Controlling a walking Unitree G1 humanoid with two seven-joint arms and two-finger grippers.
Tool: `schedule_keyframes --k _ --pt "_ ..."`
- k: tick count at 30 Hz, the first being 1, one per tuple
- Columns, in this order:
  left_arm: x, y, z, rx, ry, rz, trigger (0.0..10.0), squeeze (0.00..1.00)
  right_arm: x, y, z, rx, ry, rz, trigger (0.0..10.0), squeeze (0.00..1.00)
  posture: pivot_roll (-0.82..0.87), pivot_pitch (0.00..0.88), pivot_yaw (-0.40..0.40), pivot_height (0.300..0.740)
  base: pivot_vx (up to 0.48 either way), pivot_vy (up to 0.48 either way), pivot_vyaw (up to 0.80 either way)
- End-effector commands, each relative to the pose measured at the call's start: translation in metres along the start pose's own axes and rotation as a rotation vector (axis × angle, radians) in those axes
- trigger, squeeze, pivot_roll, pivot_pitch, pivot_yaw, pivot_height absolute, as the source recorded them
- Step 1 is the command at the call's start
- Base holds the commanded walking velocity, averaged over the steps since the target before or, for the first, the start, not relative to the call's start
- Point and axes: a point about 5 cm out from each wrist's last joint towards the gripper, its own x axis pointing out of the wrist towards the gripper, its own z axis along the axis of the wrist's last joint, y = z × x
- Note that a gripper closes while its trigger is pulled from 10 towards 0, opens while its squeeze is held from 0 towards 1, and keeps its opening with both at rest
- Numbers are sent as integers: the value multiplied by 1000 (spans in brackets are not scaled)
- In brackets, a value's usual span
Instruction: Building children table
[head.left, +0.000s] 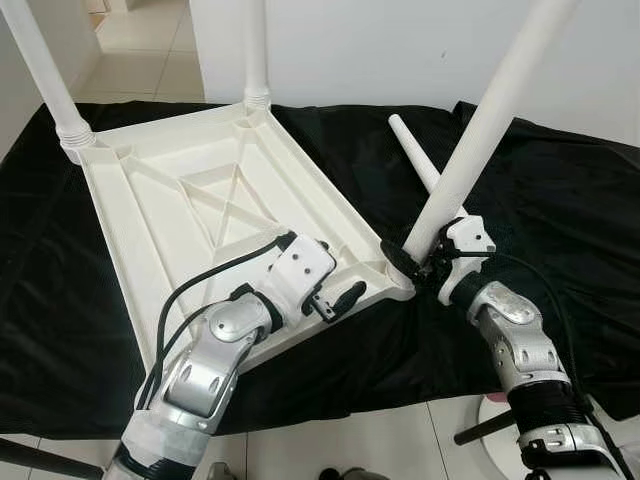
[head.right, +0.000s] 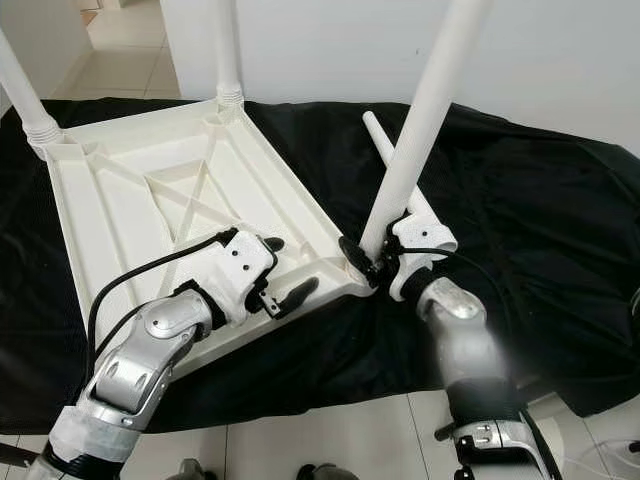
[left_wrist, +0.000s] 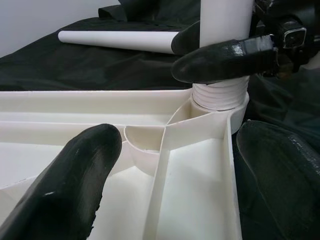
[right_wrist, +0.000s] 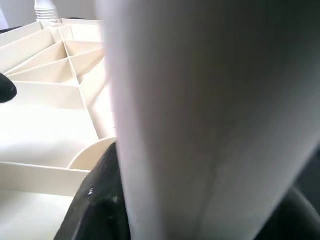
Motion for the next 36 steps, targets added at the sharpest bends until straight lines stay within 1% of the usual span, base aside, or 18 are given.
schedule_keyframes --k 1,8,9,13,15,16,18,19,20,21,23,24,25,27,30,32,34,36 --pt "2 0 -3 5 12 37 10000 0 -1 -3 -1 1 10 3 0 0 -56 93 -39 740 0 0 0" --pt "2 -1 -3 5 15 29 10000 0 -5 -6 -8 35 16 18 0 0 -58 98 -34 740 0 0 0" --pt "2 -2 -3 5 16 28 10000 0 -5 -5 -10 43 23 1 10000 0 -58 100 -35 740 0 0 0" --pt "2 -2 -4 6 18 26 10000 0 -5 -2 -13 75 27 -31 10000 0 -60 103 -34 740 0 0 0" --pt "2 -3 -4 4 18 22 10000 0 -3 2 -14 73 32 -108 10000 0 -64 105 -36 740 0 0 0" --pt "2 -3 -4 4 18 22 10000 0 -3 2 -14 73 32 -108 10000 0 -64 105 -36 740 0 0 0" --pt "2 -4 -4 3 19 20 10000 0 -1 3 -14 46 40 -180 10000 0 -67 104 -38 740 0 0 0" --pt "2 -4 -4 3 19 20 10000 0 -1 3 -14 46 40 -180 10000 0 -67 104 -38 740 0 0 0" --pt "2 -5 -5 0 17 16 10000 0 0 8 -14 54 41 -239 10000 0 -67 102 -42 740 0 0 0" --pt "2 -6 -5 -1 16 15 10000 0 0 10 -14 59 40 -262 10000 0 -67 102 -42 740 0 0 0" --pt "2 -6 -5 -1 16 15 10000 0 0 10 -14 59 40 -262 10000 0 -67 102 -42 740 0 0 0" --pt "2 -6 -5 -1 17 12 10000 0 0 13 -11 70 28 -314 10000 0 -64 100 -46 740 0 0 0" --pt "2 -6 -5 -1 17 12 10000 0 0 13 -11 70 28 -314 10000 0 -64 100 -46 740 0 0 0" --pt "2 -6 -5 2 19 12 10000 0 0 16 -9 96 17 -360 10000 0 -64 100 -46 740 0 0 0" --pt "1 -7 -6 3 21 12 10000 0 -1 24 -9 145 10 -418 10000 0 -60 97 -51 740 0 0 0" --pt "1 -6 -7 5 23 13 10000 0 -1 32 -9 168 9 -460 10000 0 -60 96 -53 740 0 0 0" --pt "0 -6 -7 7 24 14 10000 0 -1 36 -10 178 8 -481 10000 0 -60 95 -54 740 0 0 0" --pt "0 -5 -8 7 26 18 10000 0 -4 44 -13 198 31 -583 10000 0 -60 91 -55 740 0 0 0"
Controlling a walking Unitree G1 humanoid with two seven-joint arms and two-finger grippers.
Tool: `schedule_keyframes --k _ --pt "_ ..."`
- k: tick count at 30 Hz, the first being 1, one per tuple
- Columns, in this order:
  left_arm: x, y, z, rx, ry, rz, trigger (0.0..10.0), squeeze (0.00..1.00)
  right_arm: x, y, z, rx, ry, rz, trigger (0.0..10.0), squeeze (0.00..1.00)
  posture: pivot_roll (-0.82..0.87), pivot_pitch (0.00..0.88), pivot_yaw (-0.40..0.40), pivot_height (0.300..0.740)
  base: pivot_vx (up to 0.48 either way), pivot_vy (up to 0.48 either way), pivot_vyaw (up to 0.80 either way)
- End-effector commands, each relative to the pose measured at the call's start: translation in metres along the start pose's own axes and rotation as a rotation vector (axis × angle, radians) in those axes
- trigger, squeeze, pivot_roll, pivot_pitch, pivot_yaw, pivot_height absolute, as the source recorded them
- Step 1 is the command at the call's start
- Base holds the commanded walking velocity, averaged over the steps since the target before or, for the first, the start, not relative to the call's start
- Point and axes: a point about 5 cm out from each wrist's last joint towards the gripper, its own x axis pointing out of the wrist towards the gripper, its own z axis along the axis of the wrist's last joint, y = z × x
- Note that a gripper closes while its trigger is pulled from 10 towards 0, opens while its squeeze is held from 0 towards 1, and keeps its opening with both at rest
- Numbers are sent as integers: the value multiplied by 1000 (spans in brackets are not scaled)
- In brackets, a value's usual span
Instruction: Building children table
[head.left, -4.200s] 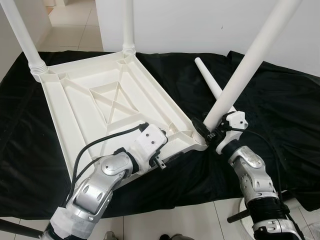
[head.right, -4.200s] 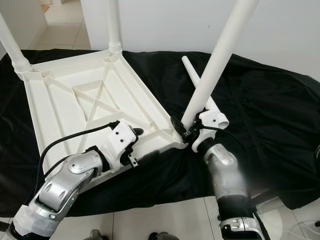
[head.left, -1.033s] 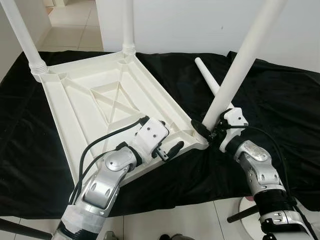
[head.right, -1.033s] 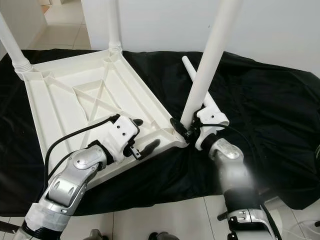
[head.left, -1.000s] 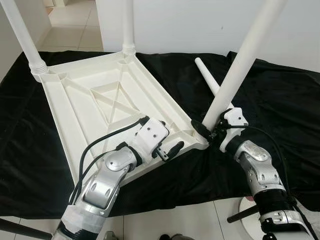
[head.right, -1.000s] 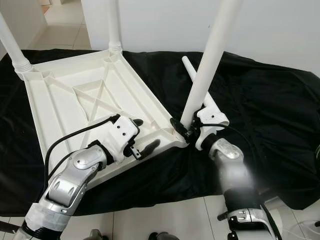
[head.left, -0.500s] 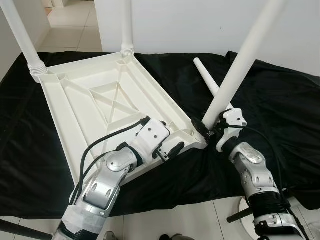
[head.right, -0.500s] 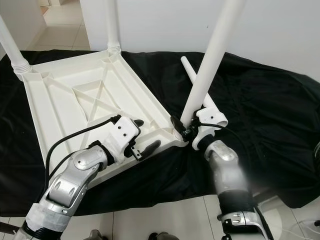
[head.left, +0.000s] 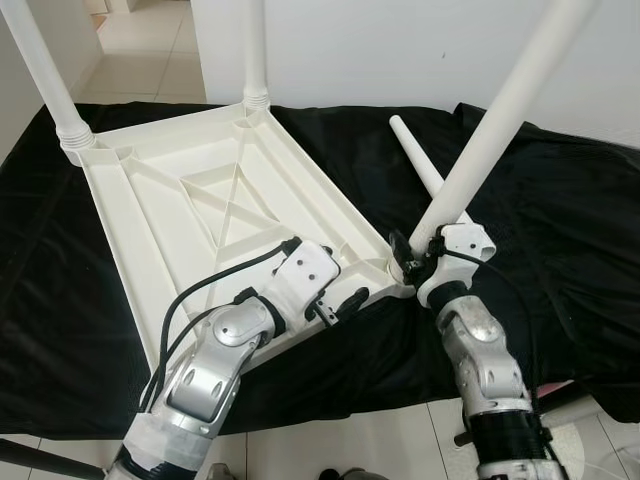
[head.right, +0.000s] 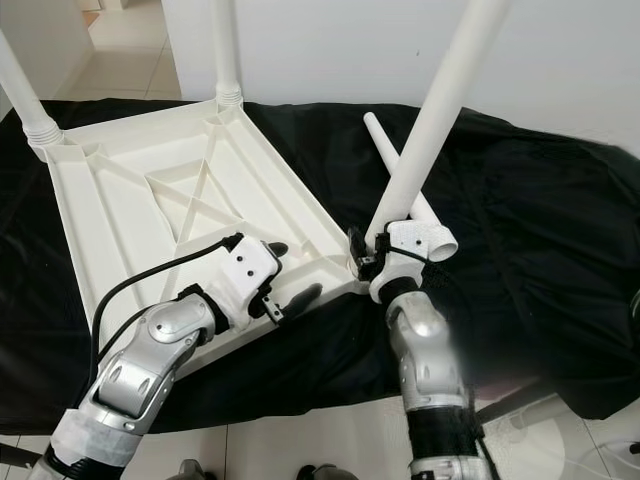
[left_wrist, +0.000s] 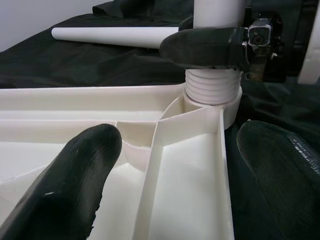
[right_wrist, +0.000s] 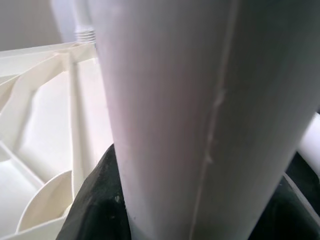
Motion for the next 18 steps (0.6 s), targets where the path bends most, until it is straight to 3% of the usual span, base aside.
schedule_keyframes --k 1,8,17,18 --pt "0 -1 -5 2 16 31 10000 0 -10 3 -17 27 98 -125 10000 0 -60 91 -55 740 0 0 0" --pt "0 -3 -5 6 15 32 10000 0 -28 15 -22 65 145 -335 10000 0 -43 82 -53 740 0 0 0" --pt "-4 0 -8 4 30 30 10000 0 -36 21 -16 101 83 -286 10000 0 -55 97 -34 740 0 0 0" --pt "-4 0 -9 6 34 27 10000 0 -37 21 -14 99 68 -266 10000 341 -64 94 -25 740 0 0 0"
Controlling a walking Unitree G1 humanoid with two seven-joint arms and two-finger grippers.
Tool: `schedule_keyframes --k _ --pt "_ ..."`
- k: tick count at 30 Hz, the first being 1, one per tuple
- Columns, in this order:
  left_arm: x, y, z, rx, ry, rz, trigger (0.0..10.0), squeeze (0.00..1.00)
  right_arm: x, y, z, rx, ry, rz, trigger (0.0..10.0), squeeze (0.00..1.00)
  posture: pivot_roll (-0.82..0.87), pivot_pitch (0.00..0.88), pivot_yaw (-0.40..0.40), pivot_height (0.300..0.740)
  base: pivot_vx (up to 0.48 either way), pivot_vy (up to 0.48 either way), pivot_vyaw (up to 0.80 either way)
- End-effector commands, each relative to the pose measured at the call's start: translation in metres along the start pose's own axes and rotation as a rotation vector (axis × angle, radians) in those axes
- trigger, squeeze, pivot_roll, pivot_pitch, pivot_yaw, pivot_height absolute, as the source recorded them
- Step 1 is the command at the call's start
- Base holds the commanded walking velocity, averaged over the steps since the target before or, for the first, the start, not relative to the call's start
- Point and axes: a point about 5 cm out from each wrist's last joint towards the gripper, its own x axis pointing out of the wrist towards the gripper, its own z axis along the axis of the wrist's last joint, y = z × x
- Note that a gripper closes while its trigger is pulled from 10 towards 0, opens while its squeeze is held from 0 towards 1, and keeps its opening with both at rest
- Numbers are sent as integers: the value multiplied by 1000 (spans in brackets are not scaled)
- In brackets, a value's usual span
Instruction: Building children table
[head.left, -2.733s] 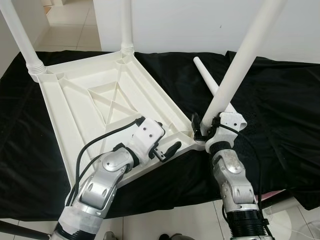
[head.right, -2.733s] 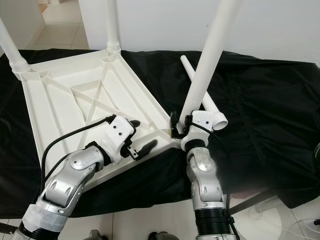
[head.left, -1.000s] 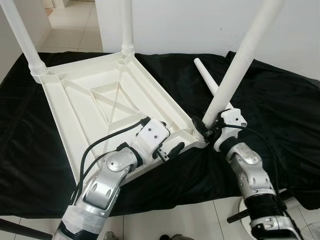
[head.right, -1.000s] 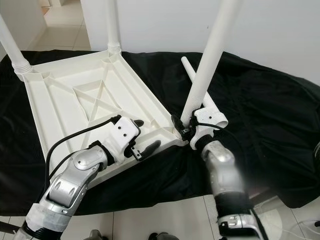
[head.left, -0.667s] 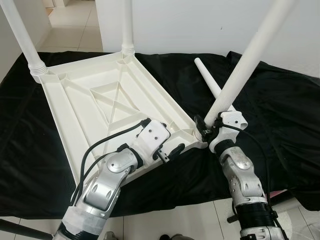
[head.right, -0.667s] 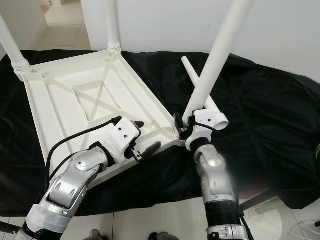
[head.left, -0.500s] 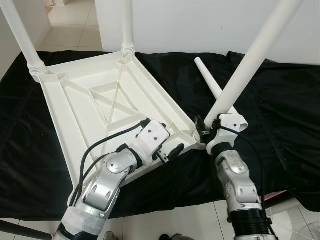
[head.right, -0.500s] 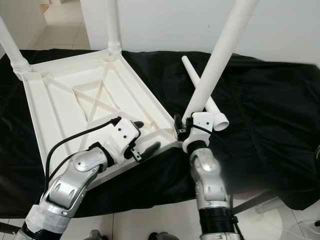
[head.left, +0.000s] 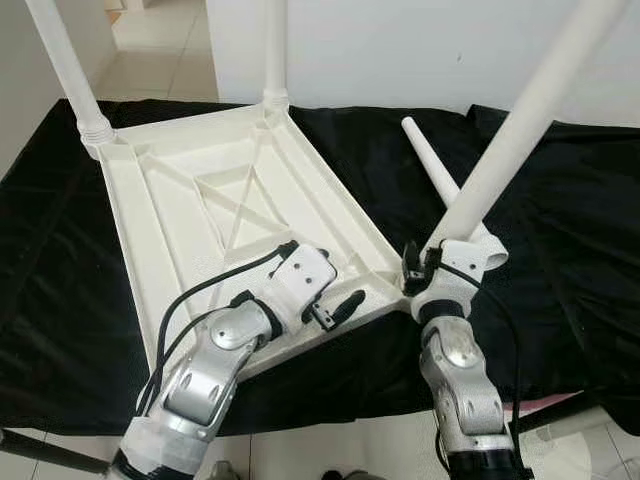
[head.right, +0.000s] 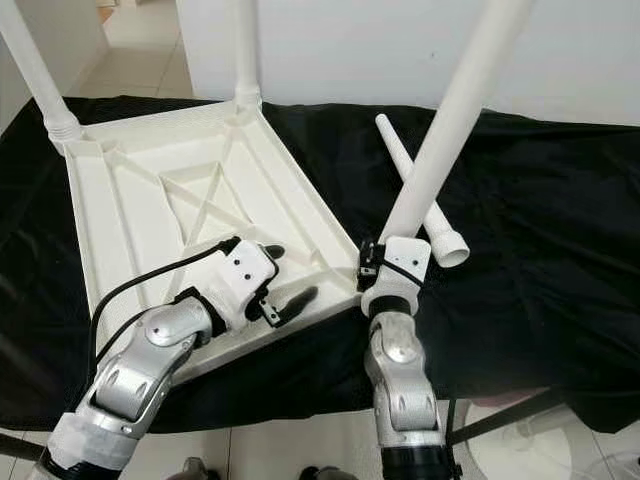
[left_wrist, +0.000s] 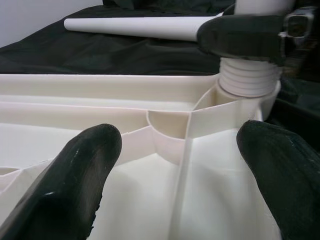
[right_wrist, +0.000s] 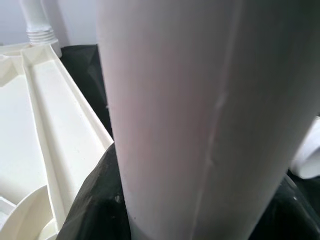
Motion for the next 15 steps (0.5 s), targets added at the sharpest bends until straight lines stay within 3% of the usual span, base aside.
schedule_keyframes --k 1,2,6,14,15 --pt "-1 0 -4 -1 18 21 10000 0 -10 7 -15 80 73 -16 10000 341 -64 94 -25 740 0 0 0" --pt "0 0 -5 1 21 18 10000 0 -11 8 -13 85 59 7 10000 1000 -67 91 -23 740 0 0 0" --pt "2 2 -3 13 13 -11 10000 0 -8 6 -4 70 4 86 10000 1000 -74 76 -17 740 0 0 0" --pt "-1 -3 1 -22 -17 -98 10000 0 -1 -3 -5 32 9 219 10000 1000 -56 50 -36 740 0 0 0" --pt "-3 -4 1 -37 -21 -106 10000 0 -1 -4 -5 25 9 251 10000 380 -49 39 -43 740 0 0 0"
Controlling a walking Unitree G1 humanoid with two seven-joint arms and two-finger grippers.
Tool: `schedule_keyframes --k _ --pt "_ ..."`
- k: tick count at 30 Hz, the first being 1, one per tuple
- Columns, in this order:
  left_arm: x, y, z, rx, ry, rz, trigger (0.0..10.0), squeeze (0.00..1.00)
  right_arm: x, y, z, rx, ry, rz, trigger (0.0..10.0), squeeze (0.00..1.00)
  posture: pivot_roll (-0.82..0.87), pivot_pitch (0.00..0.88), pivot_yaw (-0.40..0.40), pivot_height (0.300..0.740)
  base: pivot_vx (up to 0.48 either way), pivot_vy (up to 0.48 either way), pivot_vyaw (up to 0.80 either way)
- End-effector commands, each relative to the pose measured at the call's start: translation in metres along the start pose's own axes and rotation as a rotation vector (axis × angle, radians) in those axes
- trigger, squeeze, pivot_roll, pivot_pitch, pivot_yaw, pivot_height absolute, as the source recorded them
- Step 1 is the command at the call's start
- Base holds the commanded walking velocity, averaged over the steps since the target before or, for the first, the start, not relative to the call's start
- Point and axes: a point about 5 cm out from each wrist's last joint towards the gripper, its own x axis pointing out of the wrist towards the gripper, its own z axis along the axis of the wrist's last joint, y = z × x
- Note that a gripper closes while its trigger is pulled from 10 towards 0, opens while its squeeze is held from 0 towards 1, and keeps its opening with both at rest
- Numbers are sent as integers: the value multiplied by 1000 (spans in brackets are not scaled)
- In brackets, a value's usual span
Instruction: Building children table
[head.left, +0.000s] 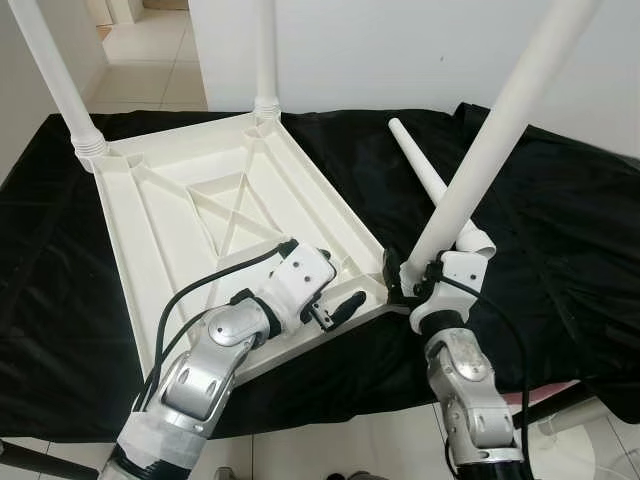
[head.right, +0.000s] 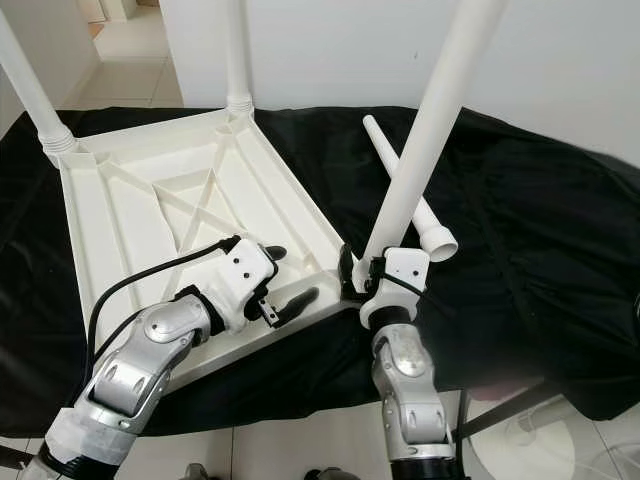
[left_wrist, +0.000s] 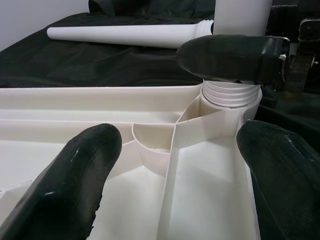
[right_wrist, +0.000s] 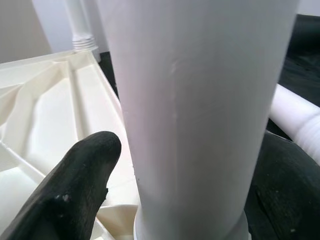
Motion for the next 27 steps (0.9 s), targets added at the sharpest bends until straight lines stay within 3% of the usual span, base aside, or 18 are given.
schedule_keyframes --k 1,3,11,12,13,14,16,17,18,27 --pt "-3 -7 1 -33 -11 -77 10000 0 1 -5 -4 -9 8 60 10000 0 -49 39 -43 740 0 0 0" --pt "-5 -10 -1 -87 -14 -110 10000 0 4 -10 -6 -17 17 103 10000 0 -48 28 -46 740 0 0 0" --pt "-5 -12 -2 -86 -8 -139 10000 0 16 -14 0 -64 5 204 10000 0 -39 14 -41 740 0 0 0" --pt "-6 -13 -1 -94 -18 -158 5843 0 17 -15 0 -75 4 210 10000 0 -39 14 -38 740 0 0 0" --pt "-6 -13 -1 -94 -18 -158 5843 0 17 -15 0 -75 4 210 10000 0 -39 14 -38 740 0 0 0" --pt "-6 -13 0 -98 -27 -164 0 0 17 -16 1 -77 0 219 10000 0 -39 14 -38 740 0 0 0" --pt "-6 -13 0 -98 -27 -164 0 0 17 -16 1 -77 0 219 10000 0 -39 14 -38 740 0 0 0" --pt "-7 -13 0 -87 -19 -162 1569 0 18 -17 1 -85 -2 243 10000 0 -36 18 -35 740 0 0 0" --pt "-7 -14 -2 -70 -1 -162 10000 0 18 -18 2 -93 -3 270 10000 0 -39 24 -32 740 0 0 0" --pt "-9 -16 -3 -78 23 -170 10000 0 19 -28 6 -137 -8 431 10000 0 -48 43 -35 740 0 0 0"
